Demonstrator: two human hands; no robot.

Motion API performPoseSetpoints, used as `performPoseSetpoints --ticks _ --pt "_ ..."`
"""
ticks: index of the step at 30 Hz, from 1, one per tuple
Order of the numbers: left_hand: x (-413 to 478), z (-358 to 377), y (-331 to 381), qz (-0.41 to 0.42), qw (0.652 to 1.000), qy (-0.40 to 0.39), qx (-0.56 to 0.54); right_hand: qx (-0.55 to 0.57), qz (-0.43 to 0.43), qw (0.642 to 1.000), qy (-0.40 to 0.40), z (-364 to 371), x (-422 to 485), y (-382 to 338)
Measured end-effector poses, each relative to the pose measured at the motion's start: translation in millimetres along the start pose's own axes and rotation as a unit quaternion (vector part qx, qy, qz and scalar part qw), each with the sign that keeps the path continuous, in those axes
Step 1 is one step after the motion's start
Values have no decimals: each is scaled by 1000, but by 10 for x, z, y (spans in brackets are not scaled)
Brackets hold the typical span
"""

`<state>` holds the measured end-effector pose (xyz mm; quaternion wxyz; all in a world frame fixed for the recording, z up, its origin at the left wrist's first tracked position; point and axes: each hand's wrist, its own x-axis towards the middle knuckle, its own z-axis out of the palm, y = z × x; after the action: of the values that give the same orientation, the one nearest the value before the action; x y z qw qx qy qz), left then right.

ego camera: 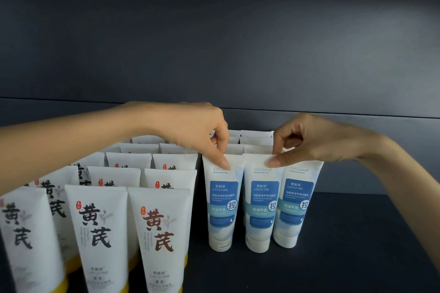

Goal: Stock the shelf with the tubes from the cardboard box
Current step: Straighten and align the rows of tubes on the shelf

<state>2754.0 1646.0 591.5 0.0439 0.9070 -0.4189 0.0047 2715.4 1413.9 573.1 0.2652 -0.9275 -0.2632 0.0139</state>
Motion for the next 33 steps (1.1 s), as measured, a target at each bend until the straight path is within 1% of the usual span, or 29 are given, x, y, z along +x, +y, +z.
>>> performPoseSetpoints --ticks 10,19,27,33 --pt "-28 -22 -25 2 1000 -15 -11 -1 -1 1000 -2 -2 -6 -30" --pt "-19 -30 -38 1 1000 -5 7 3 -7 1000 -6 -2 3 -11" --pt "-11 5 -64 16 999 13 -34 -4 -4 1000 -5 15 -6 -50" --pt "-13 16 -60 20 999 23 -40 -6 1 1000 -3 18 -14 -50"
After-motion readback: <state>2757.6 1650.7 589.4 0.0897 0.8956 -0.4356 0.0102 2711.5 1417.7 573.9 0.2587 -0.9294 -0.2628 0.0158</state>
